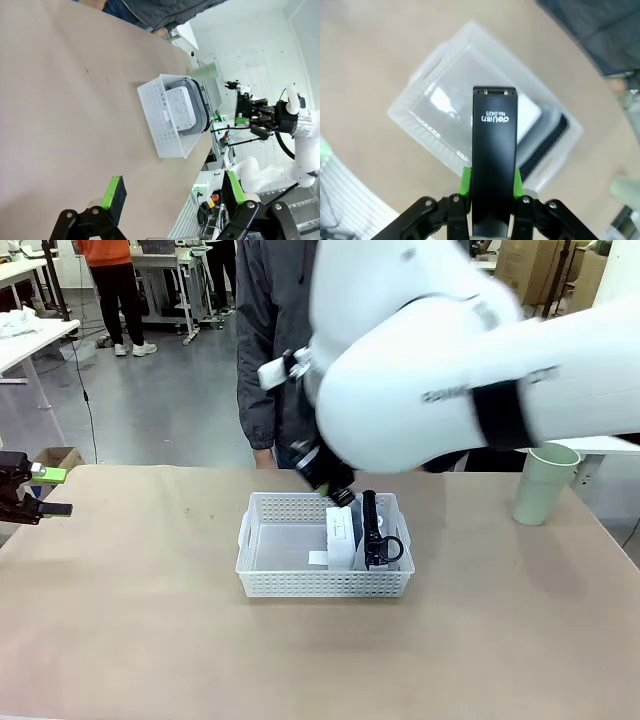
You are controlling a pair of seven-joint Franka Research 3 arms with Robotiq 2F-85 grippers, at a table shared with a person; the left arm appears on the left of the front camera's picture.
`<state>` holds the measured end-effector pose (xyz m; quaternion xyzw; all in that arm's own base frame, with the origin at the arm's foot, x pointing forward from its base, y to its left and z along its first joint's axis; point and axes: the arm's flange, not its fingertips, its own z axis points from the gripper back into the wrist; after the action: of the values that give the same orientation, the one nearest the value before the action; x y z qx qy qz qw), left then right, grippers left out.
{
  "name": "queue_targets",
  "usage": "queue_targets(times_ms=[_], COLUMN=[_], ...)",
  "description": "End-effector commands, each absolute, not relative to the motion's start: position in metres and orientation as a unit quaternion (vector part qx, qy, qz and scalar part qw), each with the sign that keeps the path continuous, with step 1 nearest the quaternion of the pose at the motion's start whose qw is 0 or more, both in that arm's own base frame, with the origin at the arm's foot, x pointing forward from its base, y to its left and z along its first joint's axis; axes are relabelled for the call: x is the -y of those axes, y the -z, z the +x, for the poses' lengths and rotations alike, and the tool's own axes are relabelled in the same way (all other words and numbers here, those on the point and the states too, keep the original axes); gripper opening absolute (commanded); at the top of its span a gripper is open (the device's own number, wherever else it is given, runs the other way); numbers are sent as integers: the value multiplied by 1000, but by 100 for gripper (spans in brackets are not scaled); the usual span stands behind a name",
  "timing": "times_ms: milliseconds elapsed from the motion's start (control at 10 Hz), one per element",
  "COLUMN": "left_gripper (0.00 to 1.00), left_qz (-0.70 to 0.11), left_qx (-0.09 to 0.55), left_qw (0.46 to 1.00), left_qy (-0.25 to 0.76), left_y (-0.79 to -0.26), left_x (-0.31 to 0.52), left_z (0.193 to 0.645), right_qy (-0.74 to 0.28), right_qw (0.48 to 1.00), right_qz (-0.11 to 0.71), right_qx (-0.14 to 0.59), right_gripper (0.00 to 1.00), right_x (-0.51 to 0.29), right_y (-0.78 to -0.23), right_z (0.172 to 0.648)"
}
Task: Efficiently arrange items inside the basket to fit them all.
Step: Pick up the Stapler and place it inside the Organizing basket.
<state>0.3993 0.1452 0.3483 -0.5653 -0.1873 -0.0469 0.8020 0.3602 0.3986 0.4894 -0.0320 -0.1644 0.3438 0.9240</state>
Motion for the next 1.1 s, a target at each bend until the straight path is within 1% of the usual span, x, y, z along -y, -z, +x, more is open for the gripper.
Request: queue_targets(times_ms=[0,300,400,700,1000], left_gripper=[100,100,100,100,100], left_qz=[-565,-565,-565,-565,-565], left_qx=[183,183,183,183,183], left_qw=[804,804,804,804,804], left_qy=[45,45,45,45,45], left_y=[-351,-351,-351,-351,-351], left_x=[-145,-145,-145,-145,-145], left_z=[398,398,398,398,398], right_qy=[-366,-412,-422,-417,-410], right_qw=[915,898,897,903,908], right_qz=[-55,-61,-49,-47,-43], right_qx=[157,146,125,95,73], right_gripper=[37,37,37,37,37], right_x=[-441,-467,-469,-468,-466], right_y=[-458,-388,-376,-344,-330], right_z=[383,392,398,412,418])
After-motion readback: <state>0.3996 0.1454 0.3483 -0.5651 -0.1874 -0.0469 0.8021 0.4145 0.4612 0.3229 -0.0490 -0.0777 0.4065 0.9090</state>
